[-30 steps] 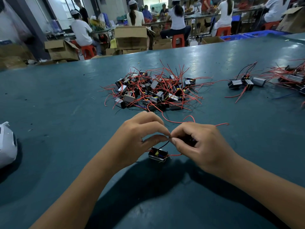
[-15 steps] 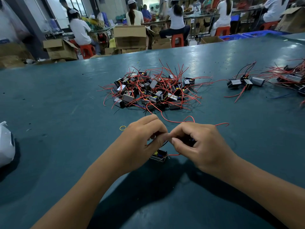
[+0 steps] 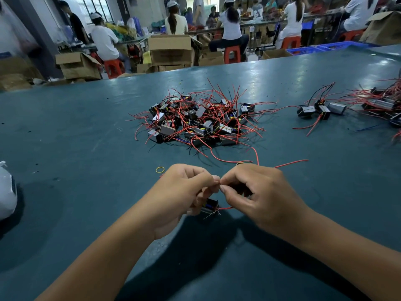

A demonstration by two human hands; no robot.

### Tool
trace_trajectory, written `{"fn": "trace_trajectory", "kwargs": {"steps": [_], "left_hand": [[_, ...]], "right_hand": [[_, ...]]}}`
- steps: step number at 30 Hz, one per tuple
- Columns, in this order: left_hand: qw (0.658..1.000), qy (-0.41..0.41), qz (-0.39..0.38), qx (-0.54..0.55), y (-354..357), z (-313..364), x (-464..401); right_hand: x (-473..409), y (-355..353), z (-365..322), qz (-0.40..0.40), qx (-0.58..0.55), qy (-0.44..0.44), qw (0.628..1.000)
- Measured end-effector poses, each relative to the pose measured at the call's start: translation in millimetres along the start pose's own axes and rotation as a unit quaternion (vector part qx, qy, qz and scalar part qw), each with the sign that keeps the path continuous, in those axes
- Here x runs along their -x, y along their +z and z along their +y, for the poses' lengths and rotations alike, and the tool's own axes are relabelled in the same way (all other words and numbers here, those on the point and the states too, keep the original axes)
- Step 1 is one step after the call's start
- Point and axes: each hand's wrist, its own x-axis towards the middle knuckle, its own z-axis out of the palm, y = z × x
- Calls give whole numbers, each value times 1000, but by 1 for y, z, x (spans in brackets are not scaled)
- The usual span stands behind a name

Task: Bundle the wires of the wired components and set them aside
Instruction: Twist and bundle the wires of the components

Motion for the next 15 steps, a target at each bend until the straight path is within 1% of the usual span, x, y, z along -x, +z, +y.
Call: {"fn": "trace_trajectory", "kwargs": {"steps": [2, 3, 4, 5, 6, 7, 10, 12, 15], "left_hand": [[1000, -18, -7, 20, 0, 0, 0], [1000, 1, 4, 3, -1, 0, -1], [998, 43, 25, -45, -3, -1, -1], [986, 104, 53, -115, -6, -2, -1], [965, 172, 76, -186, -10, -1, -2], [942, 227, 84, -233, -13, -1, -1], [877, 345, 80, -325, -20, 0, -1], [849, 380, 68, -361, -22, 0, -2], [825, 403, 57, -392, -25, -4, -6]], "right_hand": [[0, 0, 1, 0, 0, -6, 1000], [0, 0, 1, 1, -8, 0, 1000], [0, 0, 2, 2, -18, 8, 1000], [1, 0, 3, 2, -29, 18, 999], [1, -1, 4, 2, -37, 25, 999], [1, -1, 5, 2, -43, 31, 999], [1, 0, 5, -1, -46, 33, 998], [1, -1, 5, -1, -48, 30, 998], [1, -1, 6, -2, -53, 30, 998]]}}
